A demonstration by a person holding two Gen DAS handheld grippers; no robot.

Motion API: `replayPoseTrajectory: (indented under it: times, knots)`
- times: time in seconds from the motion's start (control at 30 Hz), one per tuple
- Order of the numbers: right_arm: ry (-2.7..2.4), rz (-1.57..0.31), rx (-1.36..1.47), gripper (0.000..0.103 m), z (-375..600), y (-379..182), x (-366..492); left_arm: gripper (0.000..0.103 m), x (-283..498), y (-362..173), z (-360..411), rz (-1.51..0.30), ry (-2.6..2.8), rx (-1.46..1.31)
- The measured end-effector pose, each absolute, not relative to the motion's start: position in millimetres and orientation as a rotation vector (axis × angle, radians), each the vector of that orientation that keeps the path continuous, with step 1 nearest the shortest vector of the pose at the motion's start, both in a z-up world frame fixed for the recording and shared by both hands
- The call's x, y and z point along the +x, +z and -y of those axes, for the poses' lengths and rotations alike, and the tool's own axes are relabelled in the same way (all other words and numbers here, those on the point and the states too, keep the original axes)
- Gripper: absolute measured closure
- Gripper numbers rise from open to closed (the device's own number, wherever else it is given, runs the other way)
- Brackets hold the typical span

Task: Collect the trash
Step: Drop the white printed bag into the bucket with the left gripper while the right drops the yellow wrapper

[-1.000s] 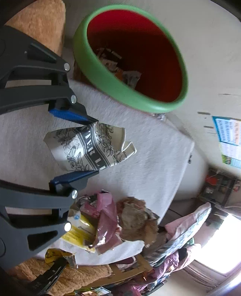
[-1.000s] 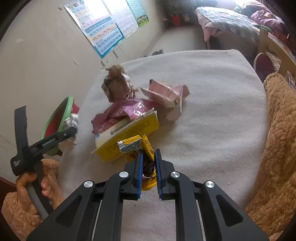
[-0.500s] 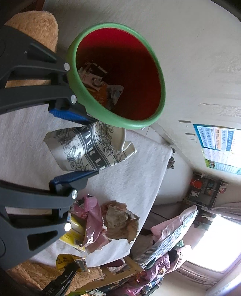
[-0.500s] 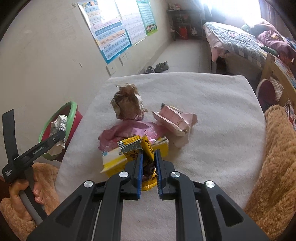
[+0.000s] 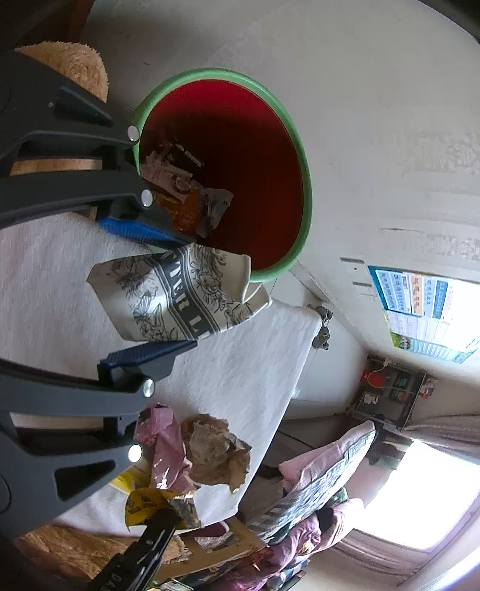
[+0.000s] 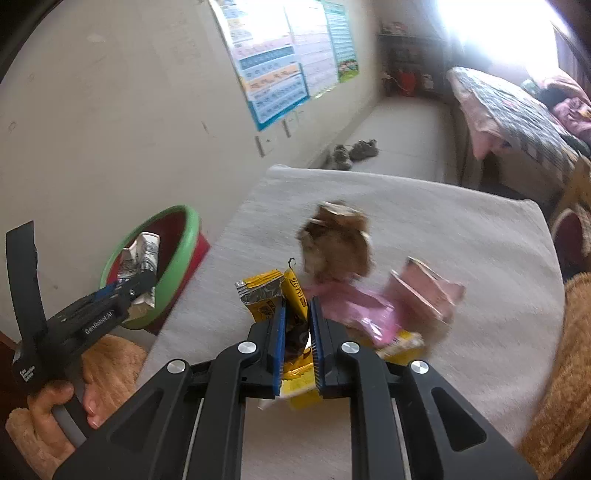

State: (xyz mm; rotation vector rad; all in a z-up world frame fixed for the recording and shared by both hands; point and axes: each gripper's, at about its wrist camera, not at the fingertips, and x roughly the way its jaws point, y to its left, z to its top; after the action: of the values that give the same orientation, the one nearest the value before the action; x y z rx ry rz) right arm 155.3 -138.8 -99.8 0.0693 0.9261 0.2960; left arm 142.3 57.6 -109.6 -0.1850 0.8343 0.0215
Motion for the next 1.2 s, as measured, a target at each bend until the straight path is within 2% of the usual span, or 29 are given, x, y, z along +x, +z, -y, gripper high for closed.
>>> replayPoseTrajectory:
  times: [0.37,0.87,1.2]
  knots:
    - [0.375,-0.913,0.024,0.091,97,-95,172,0.057,138,-101,-78,-0.816,0.07,-0.213]
    - [0.502,-0.93,0.046,0.09,27,-96,205,0.057,152,-96,-151,-0.815,0.2,-0.302]
    - [0.552,-0.953,0.057,0.089,-17,-99,233,0.057,158,-115,-173,-0.864,0.217,-0.38]
